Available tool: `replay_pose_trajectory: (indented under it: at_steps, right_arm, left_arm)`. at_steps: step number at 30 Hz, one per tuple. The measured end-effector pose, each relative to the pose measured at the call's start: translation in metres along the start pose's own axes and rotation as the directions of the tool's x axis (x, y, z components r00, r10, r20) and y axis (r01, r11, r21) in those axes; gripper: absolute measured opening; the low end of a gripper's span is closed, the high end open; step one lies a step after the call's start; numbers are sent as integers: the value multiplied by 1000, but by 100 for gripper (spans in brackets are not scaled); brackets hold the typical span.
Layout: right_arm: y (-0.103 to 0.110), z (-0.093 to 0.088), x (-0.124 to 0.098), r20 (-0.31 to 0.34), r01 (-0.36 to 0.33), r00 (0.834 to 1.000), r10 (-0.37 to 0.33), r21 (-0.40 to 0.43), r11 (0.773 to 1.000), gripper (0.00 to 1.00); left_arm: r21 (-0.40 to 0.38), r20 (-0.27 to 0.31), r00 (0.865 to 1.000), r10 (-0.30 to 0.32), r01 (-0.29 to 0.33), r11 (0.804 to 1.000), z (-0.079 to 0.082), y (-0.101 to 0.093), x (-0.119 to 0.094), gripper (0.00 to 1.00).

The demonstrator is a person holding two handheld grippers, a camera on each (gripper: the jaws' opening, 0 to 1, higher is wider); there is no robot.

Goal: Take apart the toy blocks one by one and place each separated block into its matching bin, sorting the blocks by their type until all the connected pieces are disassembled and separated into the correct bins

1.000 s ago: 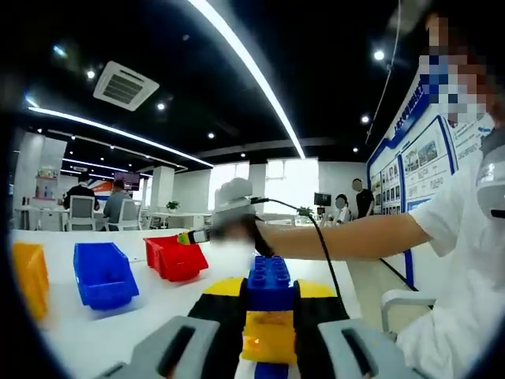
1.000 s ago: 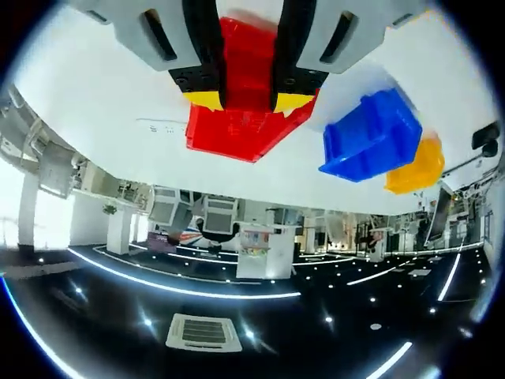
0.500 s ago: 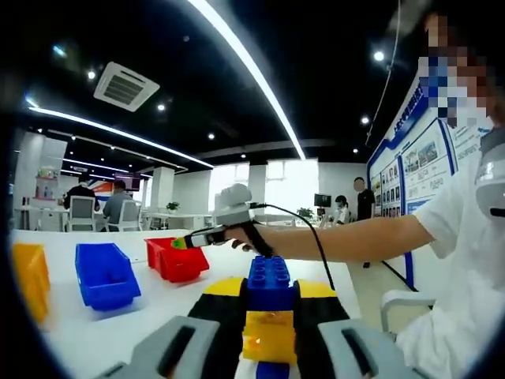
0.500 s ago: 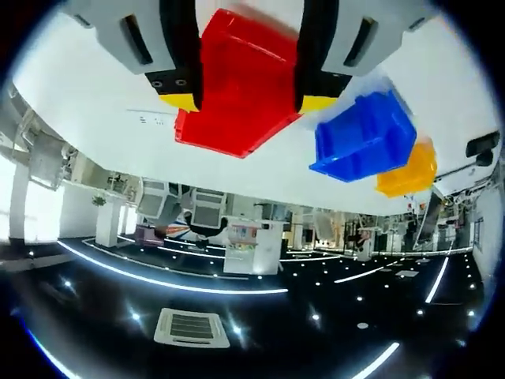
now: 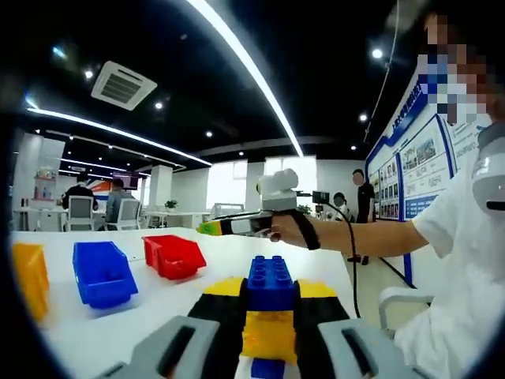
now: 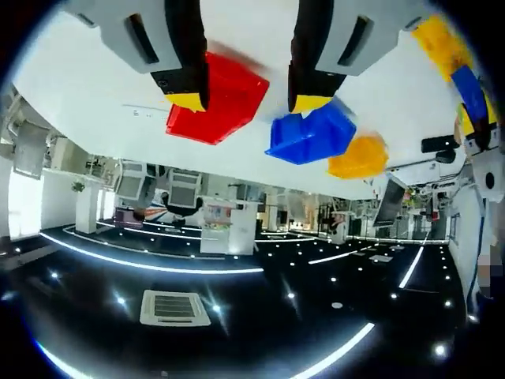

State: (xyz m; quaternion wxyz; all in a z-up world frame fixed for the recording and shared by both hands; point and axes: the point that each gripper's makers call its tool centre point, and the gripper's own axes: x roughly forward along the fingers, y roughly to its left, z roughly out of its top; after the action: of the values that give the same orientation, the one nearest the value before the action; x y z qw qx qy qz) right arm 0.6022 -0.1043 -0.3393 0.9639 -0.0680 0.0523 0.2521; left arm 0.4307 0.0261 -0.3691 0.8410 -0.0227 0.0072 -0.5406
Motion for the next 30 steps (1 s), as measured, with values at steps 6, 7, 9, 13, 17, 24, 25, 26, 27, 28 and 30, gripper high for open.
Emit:
replay_pose_trajectory:
  at_steps: [6, 7, 9, 13, 17, 24, 25, 26, 27, 28, 30]
  right_arm:
    - [32, 14, -58, 99, -60, 994, 56, 37, 998, 40]
    - [38, 14, -67, 108, -72, 992, 67, 46, 996, 41]
    - [50, 13, -85, 124, -98, 988, 90, 58, 994, 41]
    - [76, 7, -116, 121, -183, 977, 177, 47, 982, 41]
    - [101, -4, -135, 96, -277, 956, 276, -4, 961, 42]
    - [113, -16, -146, 64, -330, 942, 329, -6, 944, 43]
    - [113, -16, -146, 65, -335, 940, 334, -2, 942, 43]
    - [114, -16, -146, 68, -345, 937, 344, 1, 939, 43]
    - [115, -17, -146, 68, -348, 935, 347, 0, 938, 43]
    - [116, -17, -145, 67, -352, 934, 351, -6, 936, 43]
    - [116, -19, -144, 61, -356, 933, 356, -11, 935, 42]
  left_arm:
    - [-1, -6, 1000, -2, 2, 1000, -1, 0, 0, 24]
    - [-1, -7, 1000, -3, 3, 1000, -1, 0, 0, 24]
    - [1, -11, 1000, -5, 5, 1000, -2, 0, 0, 24]
    - [1, -10, 1000, -10, 10, 1000, -1, -2, 0, 24]
    - [4, -14, 1000, -15, 15, 1000, 0, -4, 0, 24]
    - [-5, -9, 1000, -3, 3, 1000, 2, -4, -2, 24]
    - [-10, -10, 1000, 2, -2, 1000, 2, -3, -3, 24]
    - [-13, -10, 1000, 5, -5, 1000, 1, -3, -3, 24]
    - [-19, -9, 1000, 11, -11, 1000, 1, -3, -5, 24]
    - [-19, -8, 1000, 17, -17, 1000, 1, -3, -5, 24]
    - [-19, -4, 1000, 24, -24, 1000, 3, -2, -7, 24]
